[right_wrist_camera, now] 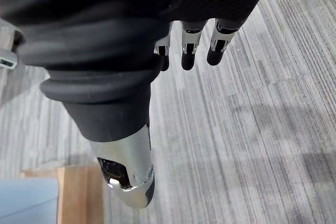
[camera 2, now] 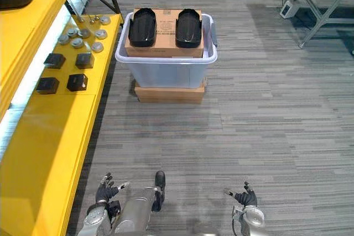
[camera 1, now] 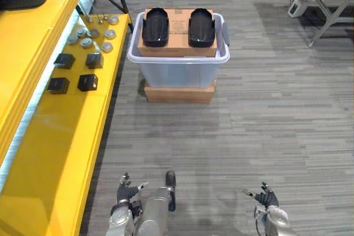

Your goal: Walk over and take plastic housings, then place them on the shelf

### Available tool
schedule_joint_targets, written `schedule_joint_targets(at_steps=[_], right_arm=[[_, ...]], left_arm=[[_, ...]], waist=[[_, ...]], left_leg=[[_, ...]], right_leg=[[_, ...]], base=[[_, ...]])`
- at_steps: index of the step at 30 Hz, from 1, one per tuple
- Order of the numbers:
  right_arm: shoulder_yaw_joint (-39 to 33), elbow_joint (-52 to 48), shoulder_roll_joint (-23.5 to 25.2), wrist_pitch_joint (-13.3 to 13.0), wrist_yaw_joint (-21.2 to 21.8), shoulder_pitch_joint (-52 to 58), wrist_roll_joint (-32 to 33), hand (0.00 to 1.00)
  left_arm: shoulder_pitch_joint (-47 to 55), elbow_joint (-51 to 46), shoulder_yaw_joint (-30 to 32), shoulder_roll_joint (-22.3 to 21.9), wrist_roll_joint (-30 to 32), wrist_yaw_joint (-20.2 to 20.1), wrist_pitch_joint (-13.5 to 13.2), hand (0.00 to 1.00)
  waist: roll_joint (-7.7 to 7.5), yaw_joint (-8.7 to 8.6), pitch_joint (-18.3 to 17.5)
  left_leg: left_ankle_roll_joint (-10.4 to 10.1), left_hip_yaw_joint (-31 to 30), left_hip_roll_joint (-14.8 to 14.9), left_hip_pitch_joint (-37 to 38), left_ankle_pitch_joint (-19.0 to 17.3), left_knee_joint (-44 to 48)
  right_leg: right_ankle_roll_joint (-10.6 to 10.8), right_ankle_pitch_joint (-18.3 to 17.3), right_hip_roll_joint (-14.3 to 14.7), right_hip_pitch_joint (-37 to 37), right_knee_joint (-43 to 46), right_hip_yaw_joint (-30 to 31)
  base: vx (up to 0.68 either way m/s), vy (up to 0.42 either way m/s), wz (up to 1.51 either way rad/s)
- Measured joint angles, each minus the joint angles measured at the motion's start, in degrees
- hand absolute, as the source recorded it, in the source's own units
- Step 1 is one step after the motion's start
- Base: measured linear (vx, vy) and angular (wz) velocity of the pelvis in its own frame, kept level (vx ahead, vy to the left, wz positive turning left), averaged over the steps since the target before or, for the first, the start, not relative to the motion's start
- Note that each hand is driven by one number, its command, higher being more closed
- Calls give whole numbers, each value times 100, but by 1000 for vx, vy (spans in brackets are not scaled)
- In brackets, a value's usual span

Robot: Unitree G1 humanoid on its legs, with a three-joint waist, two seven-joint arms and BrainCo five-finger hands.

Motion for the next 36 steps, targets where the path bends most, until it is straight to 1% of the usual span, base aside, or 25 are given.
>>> schedule_joint_targets(at_steps=[1,2,3,4,5,6,7,8,9,10,11,12,13,15,16,17,19,20,22,23,24,25,26,30,36], right_arm=[[48,-10,-3,-12,0,0,-36,0],[109,-12,-7,-27,2,-22,-40,0],[122,-12,-8,-29,5,-47,-42,0],[121,-10,-14,-35,7,-102,-46,0],[121,-11,-17,-38,8,-109,-46,0],[119,-11,-19,-36,7,-105,-46,0],[125,-12,1,-29,8,-82,-46,0],[124,-11,5,-27,7,-31,-46,0],[103,3,-27,-15,2,97,-46,0],[88,1,-67,0,2,159,-36,0],[41,-58,-11,15,7,181,-28,0],[22,-150,42,15,20,225,7,0],[22,-278,102,20,59,327,46,0],[51,-310,187,17,56,341,184,0],[18,-279,231,6,53,301,238,0],[-15,-248,242,-15,53,291,270,0],[-70,-160,216,-43,55,253,341,0],[-229,-73,215,-43,42,201,367,0],[-310,-40,215,-42,-1,194,369,0],[-373,-10,168,-41,-31,260,368,0],[-428,-10,115,-41,-29,309,368,0],[-488,81,133,-35,-41,332,369,0],[-499,112,214,-25,-35,379,369,0],[-522,103,311,-29,-43,409,385,0],[-935,-394,314,-30,-166,367,696,0]], left_arm=[[-9,1,-14,15,-1,5,-4,0],[-25,-3,-48,58,-2,4,-12,0],[-25,-3,-51,53,-2,-1,-12,0],[-24,2,-48,43,-2,-5,-13,0],[-22,4,-49,35,-2,-5,-12,0],[-36,6,-48,24,1,-7,-12,0],[-13,18,-47,60,3,-5,-17,0],[-1,35,-47,83,3,-4,-17,0],[1,175,-50,67,6,-6,-12,0],[18,285,-39,-47,10,-12,-2,0],[27,283,-18,-117,15,-22,-3,0],[21,277,37,-224,15,-28,-4,0],[16,267,115,-369,17,-32,-4,0],[125,247,137,-449,8,-38,1,0],[140,252,136,-449,7,-39,11,0],[188,256,125,-455,7,-40,41,0],[208,254,125,-459,2,-42,48,0],[208,256,130,-453,2,-37,49,0],[179,259,123,-455,1,-37,49,0],[121,323,92,-458,2,-37,49,0],[106,371,68,-469,2,-37,49,0],[66,479,50,-442,2,-39,53,0],[53,506,24,-362,3,-39,49,0],[-5,510,-156,-131,4,-53,54,0],[12,491,-164,78,4,-146,55,0]], waist=[[39,-36,13],[96,-70,18],[140,-111,15],[192,-151,24],[241,-155,33],[300,-187,65],[269,-225,31],[211,-244,19],[182,-303,-22],[318,-311,-114],[341,-288,-144],[392,-302,-141],[479,-317,-138],[513,-266,-114],[530,-260,-119],[439,-265,-114],[447,-221,-137],[478,-171,-147],[491,-159,-155],[594,-191,-189],[680,-208,-218],[774,-266,-256],[588,-279,-333],[334,-272,-464],[417,-281,-520]], left_leg=[[-3,-81,28,452,-80,-238],[-4,-186,86,823,-87,-479],[-5,-236,139,951,-87,-565],[-5,-251,278,1176,-87,-684],[-6,-258,340,1253,-87,-714],[-71,-265,486,1408,-125,-732],[-288,-249,526,1527,-257,-727],[-459,-251,513,1596,-376,-730],[-566,-322,571,1821,-713,-686],[-678,-439,729,1962,-851,-585],[-682,-425,840,1784,-848,-66],[-777,-389,973,1405,-789,818],[-1006,-269,1243,891,-440,2131],[-1057,-36,1771,389,-418,3469],[-1019,98,1870,301,-441,3618],[-962,220,1871,247,-480,3467],[-1011,313,1759,183,-603,2466],[-1020,111,1605,165,-602,1497],[-1121,-137,1461,202,-517,663],[-1193,-284,1392,257,69,-208],[-1180,-307,1423,259,490,-387],[-1059,-323,1405,367,608,-505],[-1031,-219,1251,526,623,-714],[-876,4,890,617,659,-1065],[-700,205,606,737,602,-1422]], right_leg=[[-305,-178,-93,-268,-27,-264],[-576,-357,-78,-529,-510,-477],[-636,-414,-35,-659,-854,-565],[-666,-421,128,-902,-1726,-590],[-661,-397,210,-1013,-2183,-568],[-569,-80,409,-1127,-3323,-413],[-518,506,534,-1104,-4586,-155],[-501,788,528,-1084,-4987,2],[-593,1614,571,-1076,-4812,215],[-802,1419,699,-1213,-4233,206],[-913,1208,709,-1191,-4047,127],[-946,1058,738,-1046,-4031,-46],[-1045,907,902,-754,-4088,-170],[-1199,762,1198,-186,-4350,-222],[-1226,780,1253,91,-4547,-238],[-1245,794,1258,306,-4743,-220],[-1232,835,1246,656,-5077,-32],[-1210,836,1187,765,-5162,110],[-1128,810,1125,797,-5195,212],[-980,731,1120,877,-5229,263],[-939,706,1163,914,-5245,275],[-819,619,1159,1018,-5256,335],[-715,558,960,1028,-5263,397],[-535,487,622,919,-5284,576],[-366,452,356,822,-5474,712]], base=[[554,19,28],[544,-9,33],[512,-67,38],[385,-77,26],[565,-146,32],[571,-173,45],[571,-200,55],[495,-240,72],[505,-302,64],[515,-282,50],[477,-280,35],[443,-276,41],[506,-349,38],[424,-239,0],[373,-177,-14],[361,-161,-14],[318,-62,-42],[313,18,-57],[280,104,-35],[254,151,-19],[279,283,-10],[259,302,-7],[235,296,-8],[120,145,-14],[80,86,-14]])
